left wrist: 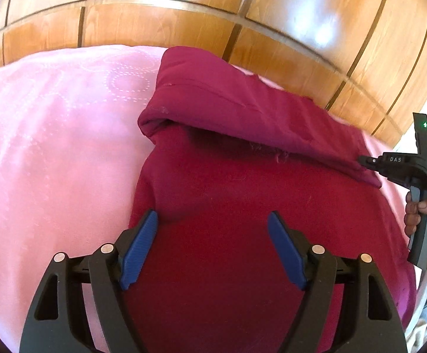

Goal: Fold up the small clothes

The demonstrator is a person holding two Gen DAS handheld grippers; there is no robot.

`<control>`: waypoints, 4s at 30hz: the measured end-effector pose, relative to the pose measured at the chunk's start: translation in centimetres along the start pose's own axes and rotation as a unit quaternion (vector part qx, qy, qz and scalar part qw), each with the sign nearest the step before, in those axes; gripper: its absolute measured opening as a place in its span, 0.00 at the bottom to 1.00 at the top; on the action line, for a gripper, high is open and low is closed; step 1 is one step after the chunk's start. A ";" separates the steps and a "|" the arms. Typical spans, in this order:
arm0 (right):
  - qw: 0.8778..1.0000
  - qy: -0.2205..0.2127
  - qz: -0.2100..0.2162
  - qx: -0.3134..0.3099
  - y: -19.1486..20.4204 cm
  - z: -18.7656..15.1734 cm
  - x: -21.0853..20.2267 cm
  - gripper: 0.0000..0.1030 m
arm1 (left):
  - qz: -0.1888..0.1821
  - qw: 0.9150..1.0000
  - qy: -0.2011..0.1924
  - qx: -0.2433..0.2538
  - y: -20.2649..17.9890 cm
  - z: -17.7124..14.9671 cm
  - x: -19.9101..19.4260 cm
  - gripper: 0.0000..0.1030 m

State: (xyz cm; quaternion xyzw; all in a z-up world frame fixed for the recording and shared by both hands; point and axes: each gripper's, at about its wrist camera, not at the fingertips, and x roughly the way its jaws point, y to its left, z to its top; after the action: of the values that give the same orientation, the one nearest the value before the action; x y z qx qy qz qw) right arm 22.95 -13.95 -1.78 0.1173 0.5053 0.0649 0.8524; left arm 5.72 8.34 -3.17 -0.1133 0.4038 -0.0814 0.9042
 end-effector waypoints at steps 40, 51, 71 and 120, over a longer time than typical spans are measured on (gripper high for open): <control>0.990 -0.043 -0.046 -0.127 8.0 -4.7 0.0 0.75 | 0.079 0.994 0.011 0.079 -0.7 6.9 6.1 0.68; 0.993 -0.033 -0.048 -0.101 7.0 -5.6 1.6 0.92 | 0.117 0.991 0.008 0.063 -1.0 5.2 5.4 0.72; 0.995 -0.007 -0.038 -0.091 5.5 -14.6 -5.5 0.98 | 0.094 0.995 -0.008 0.017 1.9 -4.9 -3.7 0.72; 0.996 0.080 0.044 -0.010 -1.4 -25.4 -17.0 0.07 | -0.103 0.990 0.097 0.008 4.8 -10.3 -11.8 0.11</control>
State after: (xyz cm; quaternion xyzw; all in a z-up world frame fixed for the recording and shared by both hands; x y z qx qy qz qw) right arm -7.49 -15.75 0.48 0.1257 0.5658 0.1165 0.8065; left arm -9.50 14.29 -2.74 -0.1384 0.4754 -0.1884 0.8481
